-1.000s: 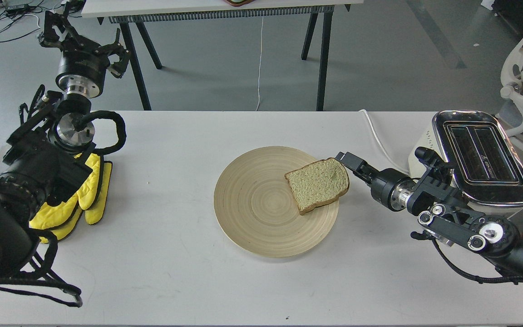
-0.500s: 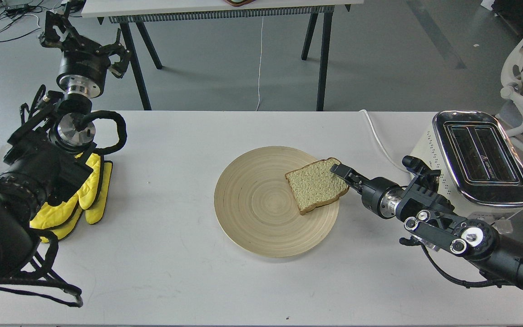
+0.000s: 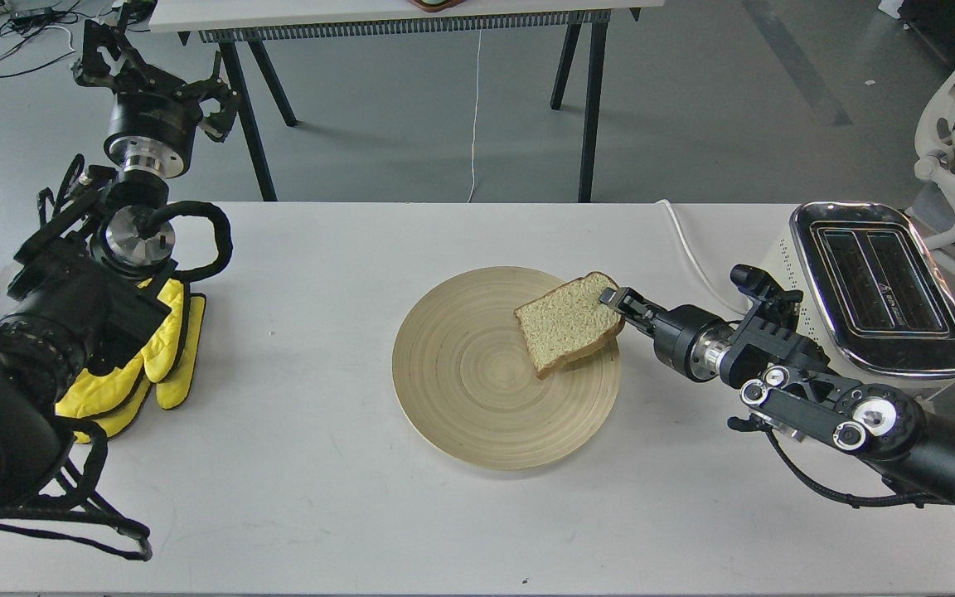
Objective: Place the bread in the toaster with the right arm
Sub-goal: 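Lift the bread with the right gripper above the toaster slot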
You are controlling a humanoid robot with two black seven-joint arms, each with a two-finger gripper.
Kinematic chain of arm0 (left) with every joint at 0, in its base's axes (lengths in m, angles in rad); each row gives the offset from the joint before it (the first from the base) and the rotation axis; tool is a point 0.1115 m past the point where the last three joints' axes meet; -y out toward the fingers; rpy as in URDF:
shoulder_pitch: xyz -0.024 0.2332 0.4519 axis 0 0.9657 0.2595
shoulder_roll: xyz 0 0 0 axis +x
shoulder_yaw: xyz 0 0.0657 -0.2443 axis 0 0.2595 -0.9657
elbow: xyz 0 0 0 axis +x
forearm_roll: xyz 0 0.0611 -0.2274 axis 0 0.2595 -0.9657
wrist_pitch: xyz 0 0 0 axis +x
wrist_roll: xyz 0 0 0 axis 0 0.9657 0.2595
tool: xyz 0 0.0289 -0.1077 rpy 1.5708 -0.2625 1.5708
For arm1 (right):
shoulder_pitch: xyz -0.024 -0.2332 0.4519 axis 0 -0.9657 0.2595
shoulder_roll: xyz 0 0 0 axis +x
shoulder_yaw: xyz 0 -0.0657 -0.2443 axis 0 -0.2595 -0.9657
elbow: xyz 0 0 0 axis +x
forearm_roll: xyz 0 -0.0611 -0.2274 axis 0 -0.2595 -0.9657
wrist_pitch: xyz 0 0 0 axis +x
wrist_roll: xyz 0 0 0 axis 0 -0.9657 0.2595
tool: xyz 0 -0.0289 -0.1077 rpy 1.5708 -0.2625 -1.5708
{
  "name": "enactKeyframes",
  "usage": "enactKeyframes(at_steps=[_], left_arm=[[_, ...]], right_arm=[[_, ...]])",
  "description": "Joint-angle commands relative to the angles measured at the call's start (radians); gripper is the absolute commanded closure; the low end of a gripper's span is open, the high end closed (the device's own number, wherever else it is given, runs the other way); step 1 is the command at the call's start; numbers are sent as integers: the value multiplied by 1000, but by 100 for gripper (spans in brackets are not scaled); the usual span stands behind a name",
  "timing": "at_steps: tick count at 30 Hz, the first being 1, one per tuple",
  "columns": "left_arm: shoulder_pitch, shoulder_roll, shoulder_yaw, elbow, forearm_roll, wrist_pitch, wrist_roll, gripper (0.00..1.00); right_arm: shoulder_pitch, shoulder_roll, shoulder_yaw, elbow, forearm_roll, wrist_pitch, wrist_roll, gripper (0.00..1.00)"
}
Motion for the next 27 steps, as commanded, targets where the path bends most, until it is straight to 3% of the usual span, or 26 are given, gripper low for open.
enactKeyframes(at_steps=[1,12,18,27], left_arm=[[0,0,-1,0,0,0,-1,0],[0,0,2,0,0,0,-1,0],[0,-1,2,0,1,0,-1,0],[0,-1,2,0,1,0,-1,0]], right_arm=[[49,-121,7,119,3,0,0,89],[152,-630,22,425,-98,-9,17,89],[153,-865,24,505,-151,-10,16,89],[132,-927,-29,497,-171,-41,-12,89]])
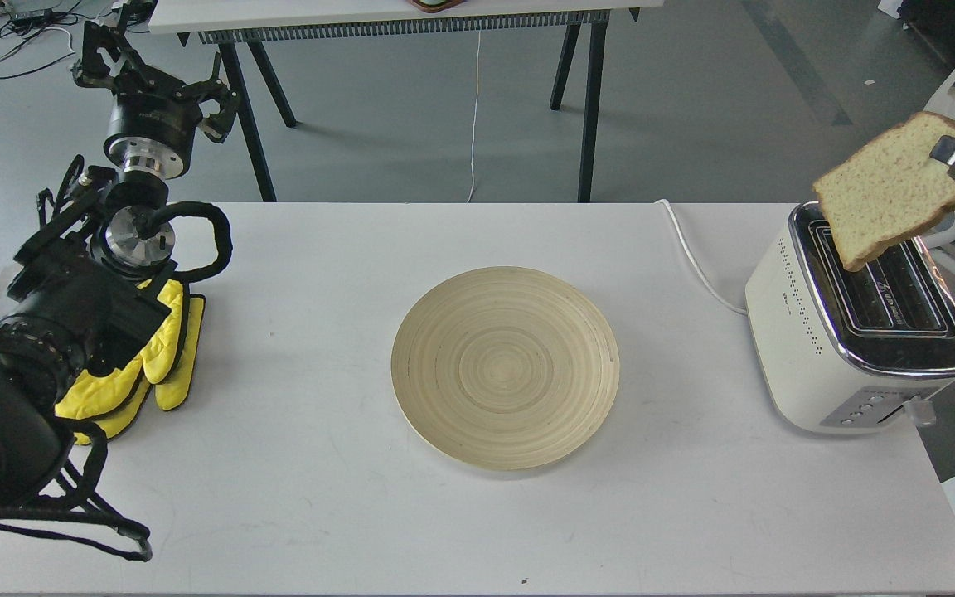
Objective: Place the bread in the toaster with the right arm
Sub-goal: 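Lift the bread with the right gripper above the toaster slot, then lower the bread into the toaster slot with the right gripper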
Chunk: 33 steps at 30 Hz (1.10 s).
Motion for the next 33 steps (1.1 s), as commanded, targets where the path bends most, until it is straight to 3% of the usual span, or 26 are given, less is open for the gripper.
enactKeyframes(at_steps=[1,6,33], left_arm=[[0,-1,0,0,-1,0,-1,0],[0,-1,-2,0,-1,0,-1,0],[0,-1,-2,0,-1,0,-1,0]], right_arm=[[-13,7,-33,-7,0,-40,-23,89],[-16,38,-84,-27,1,-96,-46,89],[-92,28,-98,12,9,-119,-44,88]])
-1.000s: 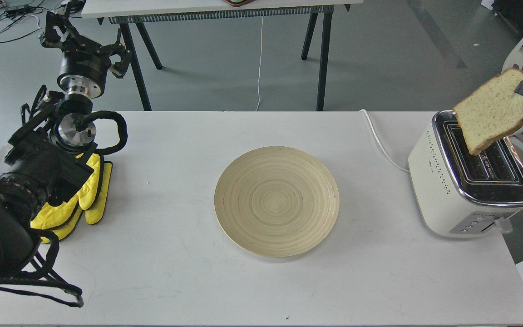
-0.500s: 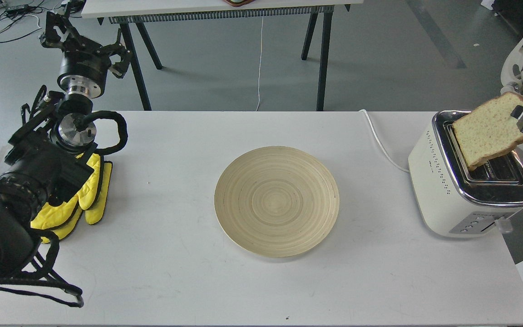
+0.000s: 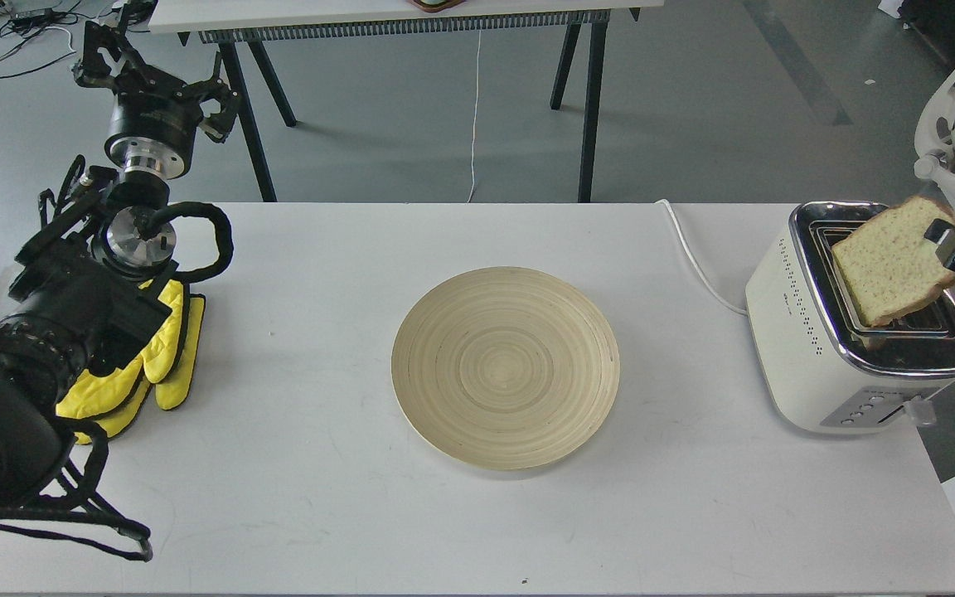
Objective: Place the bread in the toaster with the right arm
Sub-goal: 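Lower the bread into the toaster slot with the right gripper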
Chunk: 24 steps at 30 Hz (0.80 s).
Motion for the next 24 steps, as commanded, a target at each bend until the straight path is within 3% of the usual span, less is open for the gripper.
enactKeyframes(at_steps=[1,5,6,9,16,19,24], left_arm=[[0,0,0,0,0,0,0,0],[0,0,0,0,0,0,0,0],[0,0,0,0,0,0,0,0],[0,0,0,0,1,0,0,0],[0,0,0,0,0,0,0,0],[0,0,2,0,0,0,2,0],[-2,0,2,0,1,0,0,0]], right_arm=[[-1,-1,1,0,0,-1,0,88],[-2,10,2,-8,-1,-1,0,86],[-2,15,2,-11,0,-1,0,80],[-4,33,4,-15,3,-2,0,47],[-4,71,36,-14,9,-27,11,23],[-4,116,102,-20,47,-44,9,5],[-1,240,232,-57,303,-51,11,1]])
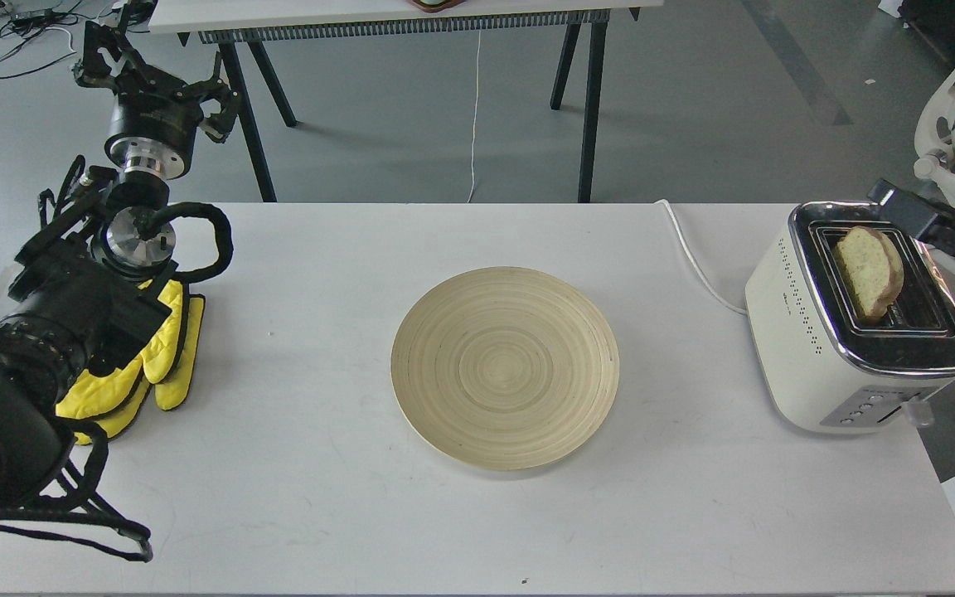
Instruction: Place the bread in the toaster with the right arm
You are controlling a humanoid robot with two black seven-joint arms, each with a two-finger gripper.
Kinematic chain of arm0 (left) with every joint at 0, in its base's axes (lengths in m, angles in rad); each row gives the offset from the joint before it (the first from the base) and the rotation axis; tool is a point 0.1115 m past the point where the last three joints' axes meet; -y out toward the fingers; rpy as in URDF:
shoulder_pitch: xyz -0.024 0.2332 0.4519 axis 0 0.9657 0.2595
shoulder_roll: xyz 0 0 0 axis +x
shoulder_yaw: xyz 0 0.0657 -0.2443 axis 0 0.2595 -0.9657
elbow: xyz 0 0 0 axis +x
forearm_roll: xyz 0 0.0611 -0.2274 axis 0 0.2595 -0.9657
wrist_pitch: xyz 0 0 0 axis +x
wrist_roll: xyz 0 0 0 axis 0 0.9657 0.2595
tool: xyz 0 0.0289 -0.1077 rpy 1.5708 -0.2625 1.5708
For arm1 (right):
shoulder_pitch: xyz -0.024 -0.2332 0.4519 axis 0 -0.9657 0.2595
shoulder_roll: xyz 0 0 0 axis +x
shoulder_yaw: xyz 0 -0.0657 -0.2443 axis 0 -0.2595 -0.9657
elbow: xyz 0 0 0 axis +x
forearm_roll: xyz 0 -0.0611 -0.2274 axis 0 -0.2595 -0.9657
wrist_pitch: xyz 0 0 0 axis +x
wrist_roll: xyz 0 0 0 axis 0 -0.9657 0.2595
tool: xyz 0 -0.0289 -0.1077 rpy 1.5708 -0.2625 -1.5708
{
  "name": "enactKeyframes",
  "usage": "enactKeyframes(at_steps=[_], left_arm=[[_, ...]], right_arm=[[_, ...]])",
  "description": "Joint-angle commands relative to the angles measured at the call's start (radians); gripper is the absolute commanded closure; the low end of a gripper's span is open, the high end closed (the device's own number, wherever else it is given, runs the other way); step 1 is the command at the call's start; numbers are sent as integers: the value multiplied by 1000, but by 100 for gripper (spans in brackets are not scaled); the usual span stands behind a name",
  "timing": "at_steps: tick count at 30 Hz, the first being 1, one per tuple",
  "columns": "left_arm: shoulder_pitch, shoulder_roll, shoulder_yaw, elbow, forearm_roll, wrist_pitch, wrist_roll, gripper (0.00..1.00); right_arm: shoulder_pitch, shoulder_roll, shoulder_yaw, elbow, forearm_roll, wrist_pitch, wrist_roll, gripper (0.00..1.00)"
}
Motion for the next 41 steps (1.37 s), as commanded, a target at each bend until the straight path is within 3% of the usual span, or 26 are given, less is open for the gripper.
enactKeyframes(at_steps=[1,10,14,21,25,32,41], left_arm=[[-1,0,0,0,-1,0,1,0],[0,0,-1,0,-1,0,0,0],[0,0,-1,0,-1,0,0,0],[0,2,-1,0,-1,0,1,0],[0,2,-1,0,-1,0,1,0],[0,2,2,0,1,0,1,0],[0,0,-1,0,-1,0,1,0]], right_arm=[[2,93,109,-32,174,2,1,1],[2,358,361,-240,522,57,5,0],[-8,444,459,-367,689,230,53,0],[-11,557,560,-599,920,505,55,0],[-11,633,614,-697,921,524,44,0],[-9,732,630,-744,921,516,56,0],[20,740,626,-793,920,513,70,0]])
